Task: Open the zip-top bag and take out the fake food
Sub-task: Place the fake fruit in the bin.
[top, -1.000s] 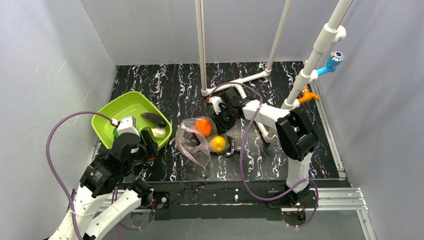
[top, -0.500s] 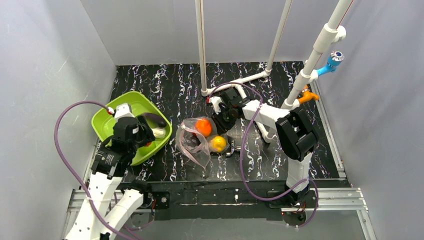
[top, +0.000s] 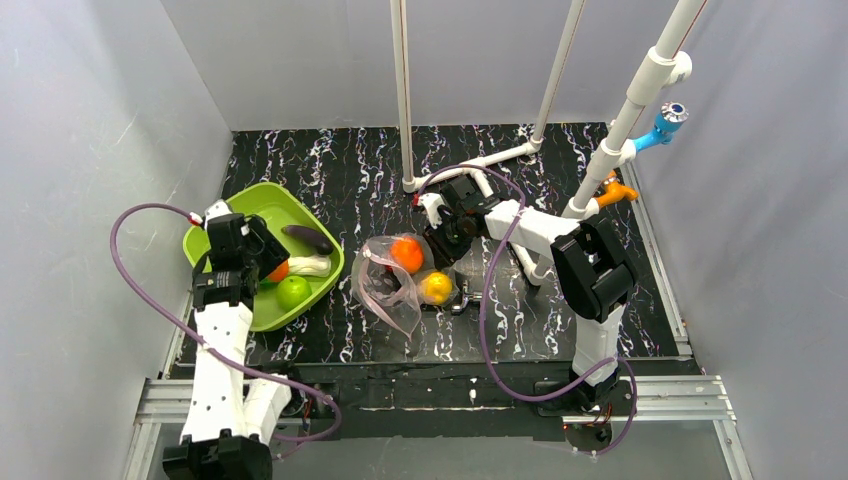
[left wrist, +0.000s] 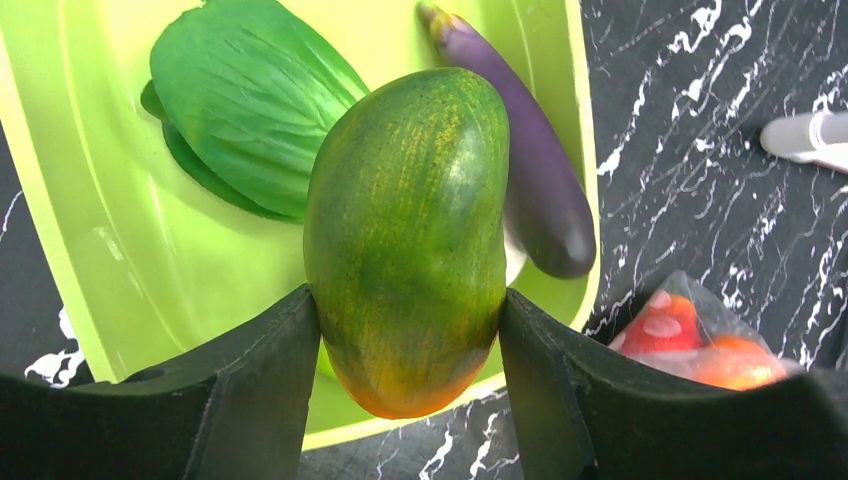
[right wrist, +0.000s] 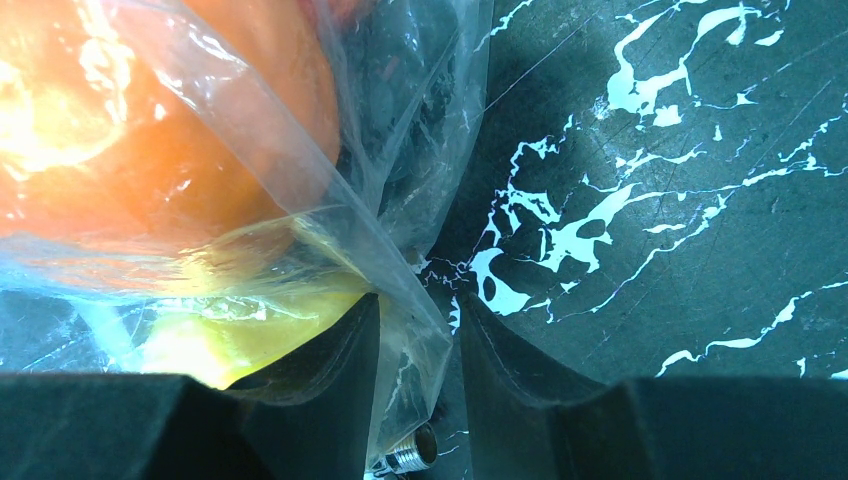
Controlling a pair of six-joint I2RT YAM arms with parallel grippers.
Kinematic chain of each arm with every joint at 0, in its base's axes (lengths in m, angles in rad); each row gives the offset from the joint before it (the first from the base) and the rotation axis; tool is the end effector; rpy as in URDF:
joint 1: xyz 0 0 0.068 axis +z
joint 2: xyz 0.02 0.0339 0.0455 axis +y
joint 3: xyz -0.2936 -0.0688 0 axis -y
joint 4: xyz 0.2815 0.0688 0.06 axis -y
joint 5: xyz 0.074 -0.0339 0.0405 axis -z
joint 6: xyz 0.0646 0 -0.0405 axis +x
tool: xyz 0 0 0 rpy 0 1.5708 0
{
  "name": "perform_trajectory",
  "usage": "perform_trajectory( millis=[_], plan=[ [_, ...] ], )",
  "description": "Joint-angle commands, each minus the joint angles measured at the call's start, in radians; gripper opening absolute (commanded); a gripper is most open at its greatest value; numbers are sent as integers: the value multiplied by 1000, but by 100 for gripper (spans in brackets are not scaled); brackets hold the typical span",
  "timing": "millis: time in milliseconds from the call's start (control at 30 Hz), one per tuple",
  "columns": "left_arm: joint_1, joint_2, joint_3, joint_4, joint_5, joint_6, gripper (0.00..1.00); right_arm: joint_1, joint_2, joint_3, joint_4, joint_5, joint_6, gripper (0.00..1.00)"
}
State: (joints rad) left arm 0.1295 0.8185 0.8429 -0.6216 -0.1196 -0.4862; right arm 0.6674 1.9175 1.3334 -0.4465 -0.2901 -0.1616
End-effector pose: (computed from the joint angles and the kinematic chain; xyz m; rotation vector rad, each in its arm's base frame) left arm 0.2108 0.0352 0.3170 -0.7207 2.0406 -0.0757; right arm 0.3480 0.2977 0.1679 -1.1594 2.3702 0.5555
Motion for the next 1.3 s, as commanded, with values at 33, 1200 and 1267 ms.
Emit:
perform_trajectory(
  millis=[33, 1200, 1267],
  plan=[
    [60, 70, 4, 87, 16, 7, 0, -2, 10, 17, -41, 14, -22, 42],
    [123, 78, 0, 131, 617, -26, 94, -2, 7, 27, -60, -27, -31, 45],
    [104, 7, -44, 127, 681, -51, 91, -2, 6, 29, -61, -37, -34, 46]
  ],
)
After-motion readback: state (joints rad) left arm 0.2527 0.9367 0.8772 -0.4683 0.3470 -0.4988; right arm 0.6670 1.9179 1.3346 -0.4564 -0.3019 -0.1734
